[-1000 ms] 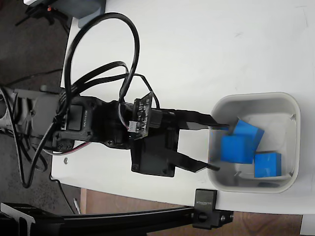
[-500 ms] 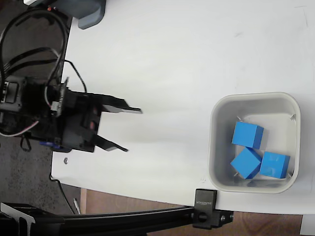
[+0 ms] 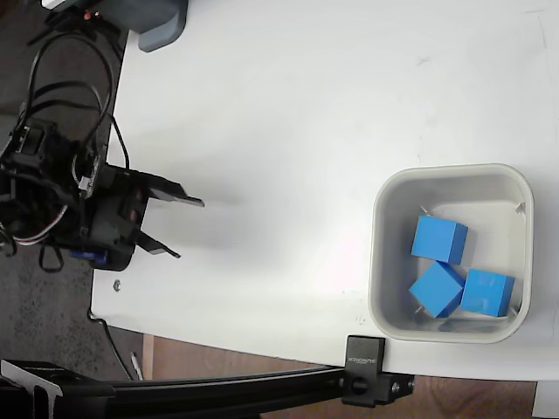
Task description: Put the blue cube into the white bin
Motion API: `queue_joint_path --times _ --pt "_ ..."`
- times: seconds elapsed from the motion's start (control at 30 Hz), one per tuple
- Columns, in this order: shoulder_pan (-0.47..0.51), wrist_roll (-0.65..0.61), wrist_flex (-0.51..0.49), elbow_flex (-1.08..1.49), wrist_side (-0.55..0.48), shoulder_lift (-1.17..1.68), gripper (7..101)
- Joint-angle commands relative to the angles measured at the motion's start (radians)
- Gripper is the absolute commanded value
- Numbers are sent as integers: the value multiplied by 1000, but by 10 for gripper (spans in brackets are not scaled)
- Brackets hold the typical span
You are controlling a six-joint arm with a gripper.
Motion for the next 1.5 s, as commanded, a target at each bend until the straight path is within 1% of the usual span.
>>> queue_joint_path --times 0.03,0.13,0.37,1.5 --pt "43 -5 -17 -8 -25 17 1003" --pt "81 -15 -5 -6 -78 35 1003" --pt "91 -81 -12 -6 -189 35 1003" --pt "91 -83 -12 -6 -192 35 1003"
